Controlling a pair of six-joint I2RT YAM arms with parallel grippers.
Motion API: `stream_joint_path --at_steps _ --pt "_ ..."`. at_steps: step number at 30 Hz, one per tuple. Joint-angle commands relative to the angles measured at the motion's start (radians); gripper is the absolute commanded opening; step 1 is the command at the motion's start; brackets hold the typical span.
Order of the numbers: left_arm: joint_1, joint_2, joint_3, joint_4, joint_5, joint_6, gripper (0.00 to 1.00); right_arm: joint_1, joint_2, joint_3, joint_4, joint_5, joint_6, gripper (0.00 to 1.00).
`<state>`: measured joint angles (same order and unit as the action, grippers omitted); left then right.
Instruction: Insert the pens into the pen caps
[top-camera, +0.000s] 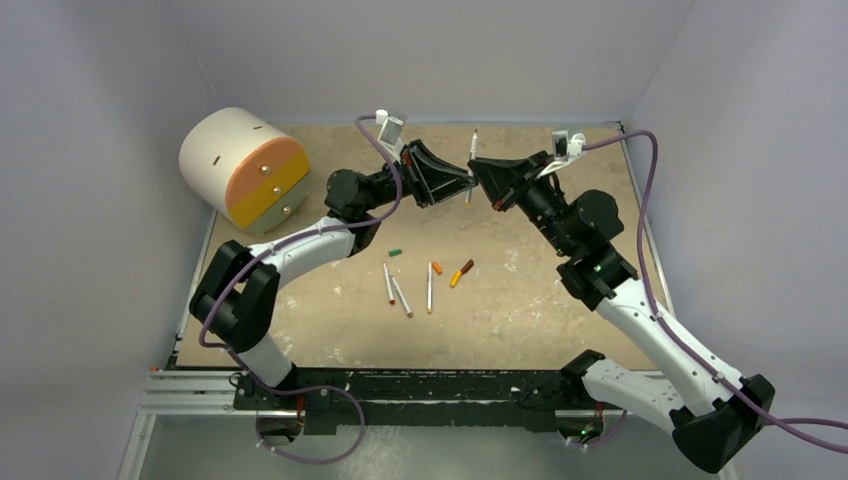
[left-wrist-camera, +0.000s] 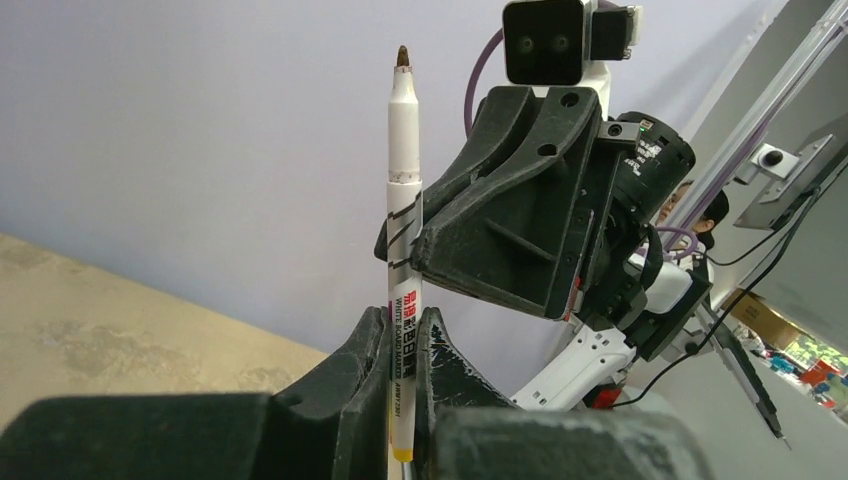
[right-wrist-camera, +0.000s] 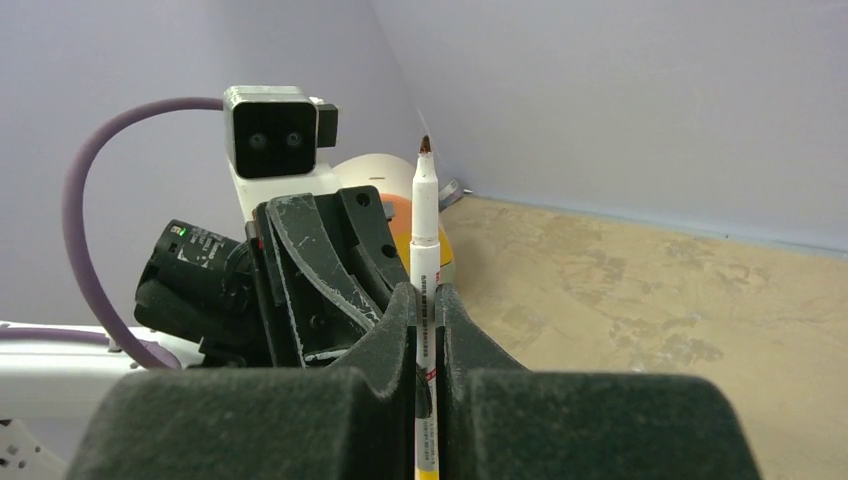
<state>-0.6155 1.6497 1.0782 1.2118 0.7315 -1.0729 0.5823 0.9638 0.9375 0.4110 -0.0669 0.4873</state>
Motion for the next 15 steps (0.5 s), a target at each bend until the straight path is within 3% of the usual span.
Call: stream_joint_path --at_steps 1,3,5,8,12,15 --pt "-0.007 0.0 0.037 0.078 0.016 -0.013 0.0 0.0 -0.021 0.01 0.054 -0.014 0.009 0.0" --pt "-0.007 0.001 0.04 0.073 0.031 -0.012 0.0 0.0 -0.018 0.014 0.048 -0.01 0.002 0.03" --pt "-0.007 0.0 0.046 0.039 0.043 0.003 0.0 0.0 -0.013 0.022 0.029 -0.001 -0.015 0.29" --pt "-0.007 -0.008 0.055 -0.063 0.064 0.081 0.0 -0.001 0.006 0.074 -0.027 0.019 -0.045 0.45" --pt "-0.007 -0.043 0.058 -0.192 0.066 0.19 0.0 0.0 0.011 0.093 -0.056 0.036 -0.068 0.4" --pt "-0.007 -0.06 0.057 -0.262 0.062 0.243 0.0 0.0 0.01 0.092 -0.057 0.042 -0.072 0.23"
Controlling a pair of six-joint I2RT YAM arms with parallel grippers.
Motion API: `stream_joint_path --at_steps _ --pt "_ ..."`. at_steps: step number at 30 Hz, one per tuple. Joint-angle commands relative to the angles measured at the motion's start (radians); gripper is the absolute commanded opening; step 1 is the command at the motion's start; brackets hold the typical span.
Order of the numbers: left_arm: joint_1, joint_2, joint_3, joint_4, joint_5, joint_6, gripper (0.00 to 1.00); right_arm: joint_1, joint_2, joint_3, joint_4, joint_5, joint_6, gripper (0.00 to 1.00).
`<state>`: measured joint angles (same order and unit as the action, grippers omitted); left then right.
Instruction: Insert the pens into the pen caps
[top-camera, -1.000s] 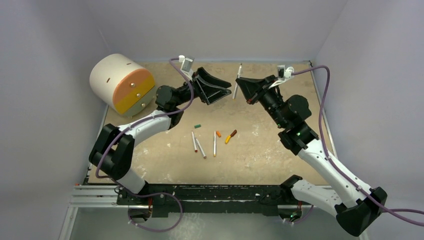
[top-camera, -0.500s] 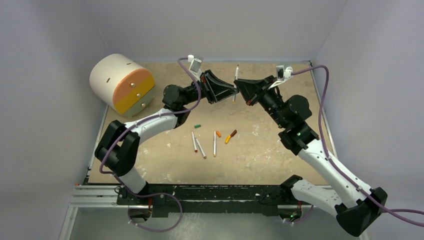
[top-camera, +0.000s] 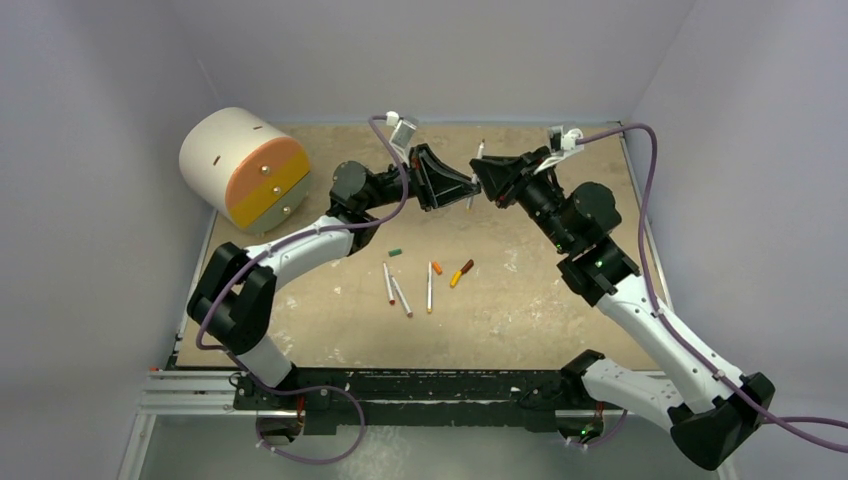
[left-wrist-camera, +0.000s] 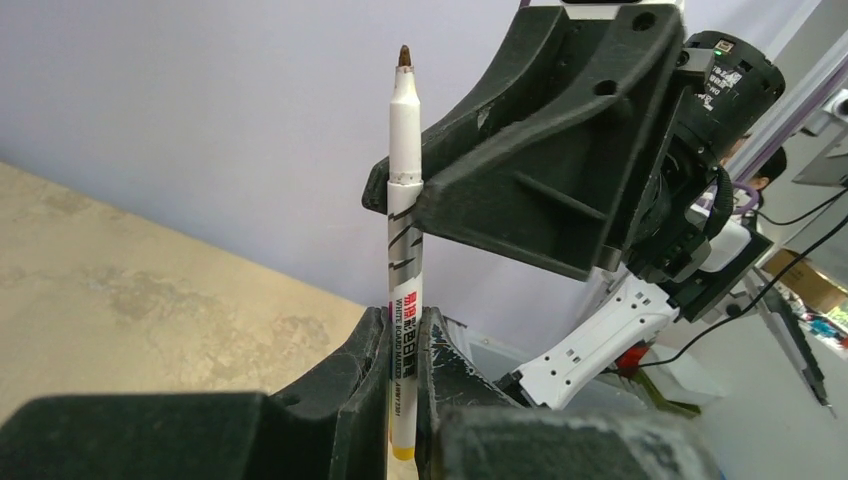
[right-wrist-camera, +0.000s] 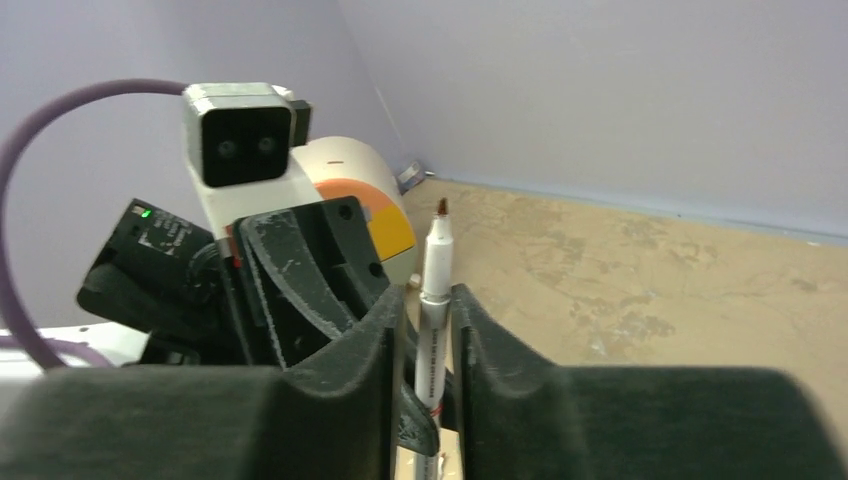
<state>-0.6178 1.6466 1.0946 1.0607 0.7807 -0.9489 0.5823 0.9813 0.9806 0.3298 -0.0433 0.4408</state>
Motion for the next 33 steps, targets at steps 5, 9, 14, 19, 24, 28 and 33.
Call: stream_joint_path --at_steps 5,9,14,19,24,28,33 --pt "-0.005 -0.069 0.04 -0.13 0.001 0.133 0.0 -0.001 -0.001 0.034 0.02 0.007 -0.018 0.0" --pt "-0.005 -0.067 0.052 -0.099 0.004 0.116 0.13 -0.001 -0.005 0.02 0.03 0.001 -0.017 0.0" --pt "-0.005 -0.054 0.086 -0.087 -0.003 0.105 0.32 0.0 -0.007 0.003 0.047 -0.008 -0.005 0.0" --pt "-0.005 -0.041 0.101 -0.045 -0.005 0.071 0.34 -0.001 -0.017 -0.005 0.038 -0.022 0.0 0.0" --pt "-0.005 -0.033 0.103 -0.023 -0.008 0.051 0.16 -0.001 -0.026 -0.005 0.032 -0.046 0.024 0.0" --pt "-0.005 -0.014 0.099 0.032 0.025 0.0 0.05 -0.001 -0.037 -0.005 0.026 -0.042 0.021 0.0" --pt "-0.006 -0.008 0.082 0.071 0.036 -0.03 0.0 -0.001 -0.028 -0.005 0.037 -0.053 0.033 0.0"
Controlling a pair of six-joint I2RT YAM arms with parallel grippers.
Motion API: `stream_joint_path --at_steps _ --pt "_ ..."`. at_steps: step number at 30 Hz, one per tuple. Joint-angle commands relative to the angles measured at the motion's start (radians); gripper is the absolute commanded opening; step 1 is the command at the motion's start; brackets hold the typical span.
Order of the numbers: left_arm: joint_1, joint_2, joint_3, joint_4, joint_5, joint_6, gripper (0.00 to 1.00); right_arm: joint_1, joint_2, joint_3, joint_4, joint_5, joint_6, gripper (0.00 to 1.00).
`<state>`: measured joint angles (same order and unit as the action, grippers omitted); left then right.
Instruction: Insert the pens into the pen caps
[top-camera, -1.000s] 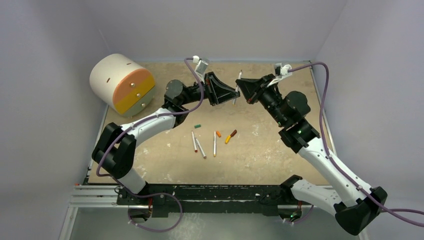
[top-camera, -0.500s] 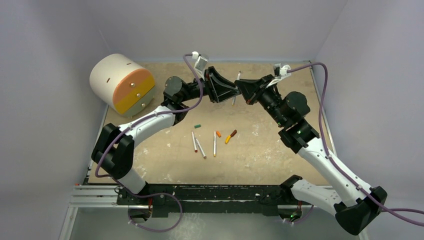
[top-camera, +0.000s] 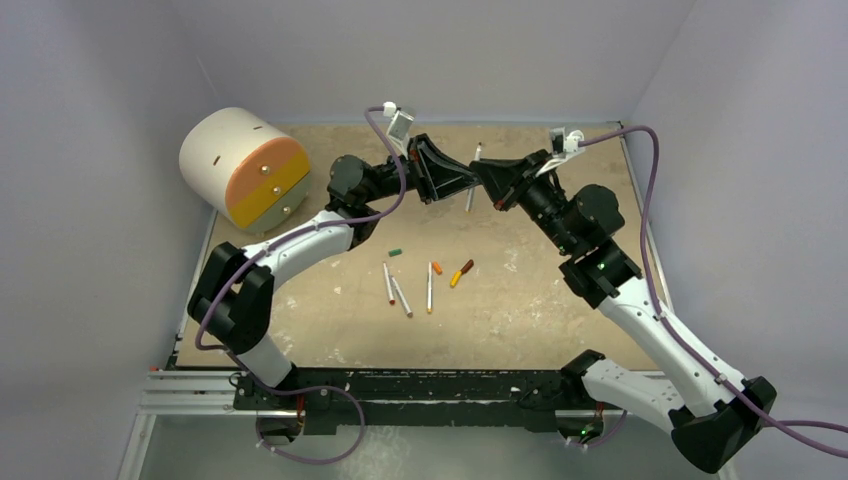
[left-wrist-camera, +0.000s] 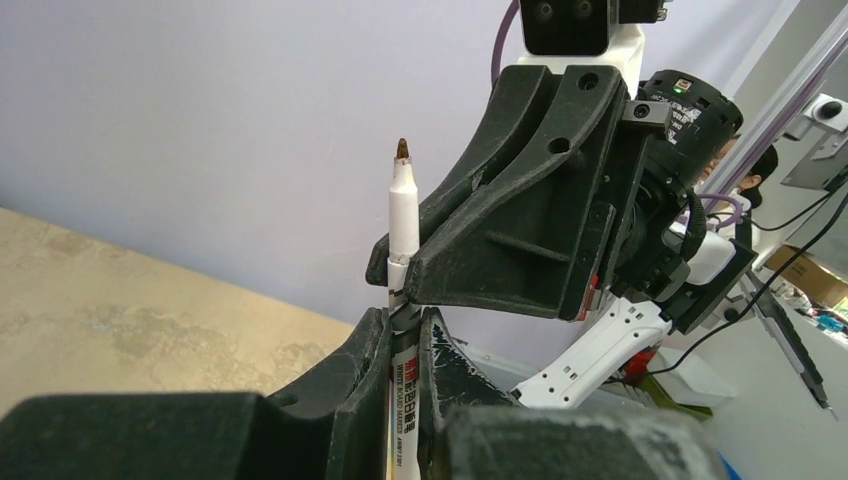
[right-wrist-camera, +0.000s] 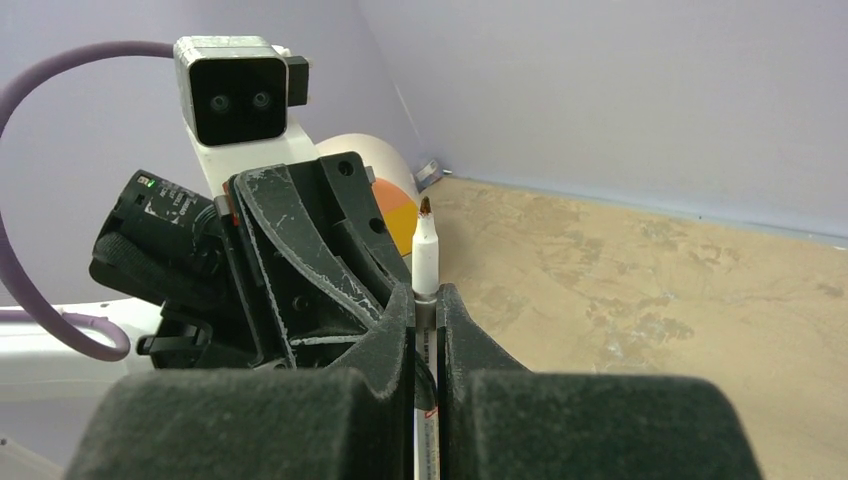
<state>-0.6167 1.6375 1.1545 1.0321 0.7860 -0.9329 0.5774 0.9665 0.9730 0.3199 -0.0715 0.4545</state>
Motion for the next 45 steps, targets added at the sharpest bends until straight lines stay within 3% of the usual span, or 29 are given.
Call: stream_joint_path --at_steps 1,3,5,8,11,14,16,19,22,25,30,38,45 --pt "-0.007 -0.001 0.02 0.098 0.034 -0.045 0.0 0.005 -0.013 0.003 0.047 -0.018 0.018 0.05" --pt "-0.003 -0.014 0.015 0.06 0.04 -0.018 0.0 0.005 -0.028 0.003 0.043 0.007 0.01 0.32" --pt "0.011 -0.041 0.007 -0.067 0.033 0.07 0.0 0.004 -0.049 0.003 0.016 0.062 -0.005 0.5" --pt "0.062 -0.114 -0.013 -0.35 -0.041 0.279 0.0 0.004 -0.076 0.013 -0.079 0.202 -0.024 0.59" --pt "0.098 -0.178 0.042 -0.797 -0.316 0.583 0.0 0.004 -0.056 0.049 -0.243 0.362 -0.01 0.75" --pt "0.097 -0.197 0.123 -1.07 -0.653 0.744 0.0 0.0 0.014 0.07 -0.414 0.396 0.008 0.74" --pt "0.096 -0.21 0.144 -1.164 -0.779 0.791 0.0 -0.002 0.069 0.057 -0.495 0.354 0.041 0.69" --pt "0.097 -0.249 0.126 -1.229 -0.856 0.814 0.0 -0.001 0.139 0.006 -0.549 0.247 0.123 0.51" --pt "0.097 -0.27 0.105 -1.253 -0.884 0.817 0.0 0.0 0.179 -0.099 -0.497 0.215 0.195 0.35" --pt "0.096 -0.267 0.094 -1.259 -0.907 0.809 0.0 0.005 0.238 -0.133 -0.48 0.167 0.24 0.35" --pt "0.096 -0.253 0.1 -1.287 -0.938 0.793 0.0 0.098 0.384 -0.073 -0.58 0.247 0.273 0.43" --pt "0.096 -0.28 0.065 -1.269 -0.965 0.8 0.0 0.2 0.545 -0.044 -0.574 0.261 0.365 0.55" --pt "0.097 -0.312 0.045 -1.264 -0.97 0.811 0.0 0.203 0.609 -0.025 -0.589 0.277 0.412 0.53"
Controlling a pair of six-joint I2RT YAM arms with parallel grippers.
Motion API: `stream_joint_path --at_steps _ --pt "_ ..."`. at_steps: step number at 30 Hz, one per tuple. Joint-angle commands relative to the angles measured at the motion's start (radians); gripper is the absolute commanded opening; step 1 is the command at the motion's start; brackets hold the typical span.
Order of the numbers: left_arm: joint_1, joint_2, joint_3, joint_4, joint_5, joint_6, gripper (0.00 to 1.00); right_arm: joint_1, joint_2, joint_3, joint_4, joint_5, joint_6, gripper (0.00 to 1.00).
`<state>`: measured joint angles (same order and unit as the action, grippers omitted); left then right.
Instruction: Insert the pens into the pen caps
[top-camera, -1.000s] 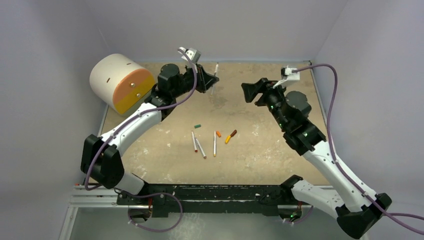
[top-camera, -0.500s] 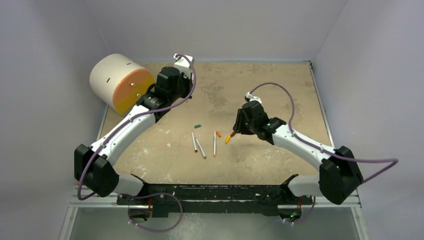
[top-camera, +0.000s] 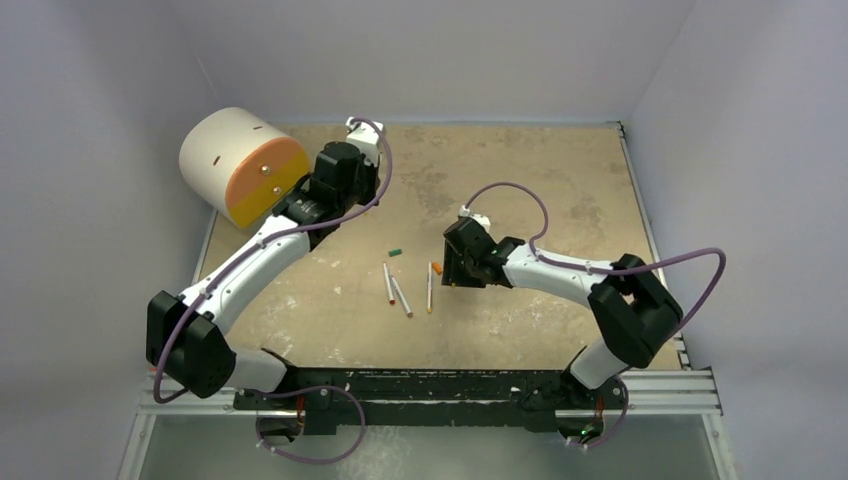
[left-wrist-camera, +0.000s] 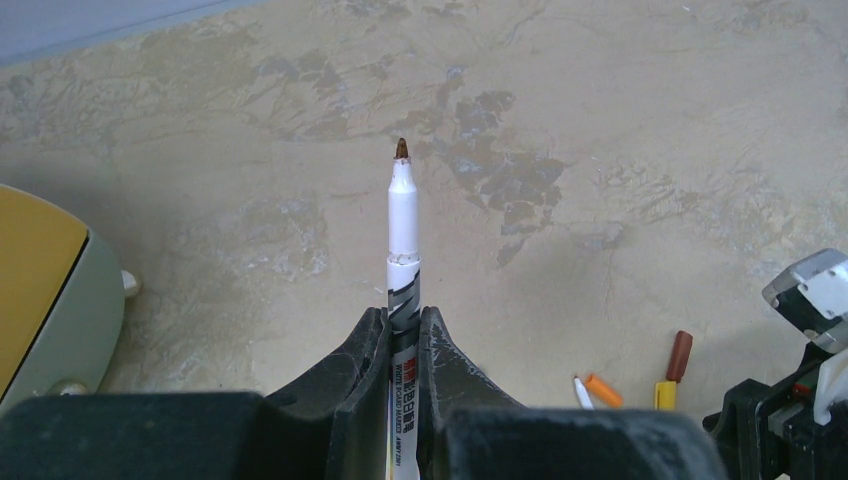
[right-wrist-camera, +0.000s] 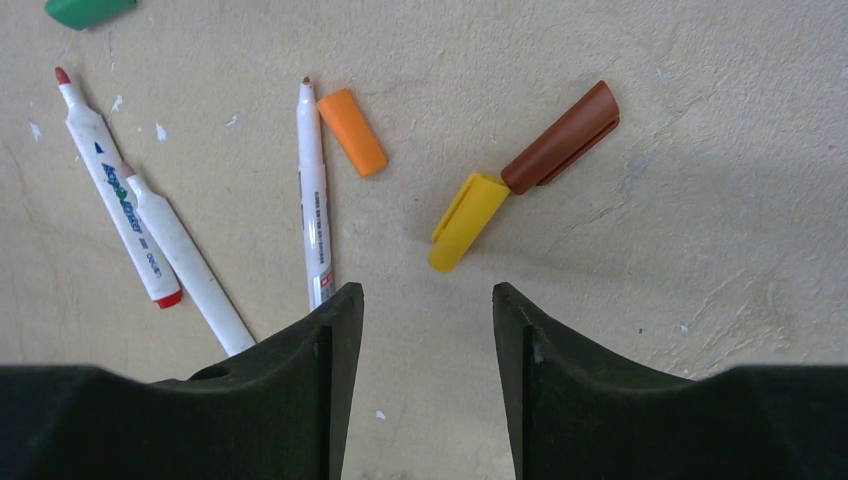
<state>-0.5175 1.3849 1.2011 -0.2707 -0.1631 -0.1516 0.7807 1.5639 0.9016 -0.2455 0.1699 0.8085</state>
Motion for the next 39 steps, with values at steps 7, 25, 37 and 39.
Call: stream_joint_path --at_steps 7,25,37,39 --pt "-0.003 -0.082 -0.005 0.034 -0.03 0.038 0.0 0.0 0.092 0.107 -0.049 0.038 0.037 0.51" --pt "-0.003 -0.082 -0.005 0.034 -0.039 0.032 0.0 -0.004 0.232 0.176 -0.119 0.181 0.012 0.39" --pt "-0.003 -0.08 -0.005 0.043 -0.016 0.02 0.0 -0.004 0.196 0.16 -0.086 0.137 -0.026 0.0" --pt "-0.003 -0.077 -0.004 0.046 -0.006 0.011 0.0 -0.004 0.165 0.165 -0.072 0.116 -0.044 0.0"
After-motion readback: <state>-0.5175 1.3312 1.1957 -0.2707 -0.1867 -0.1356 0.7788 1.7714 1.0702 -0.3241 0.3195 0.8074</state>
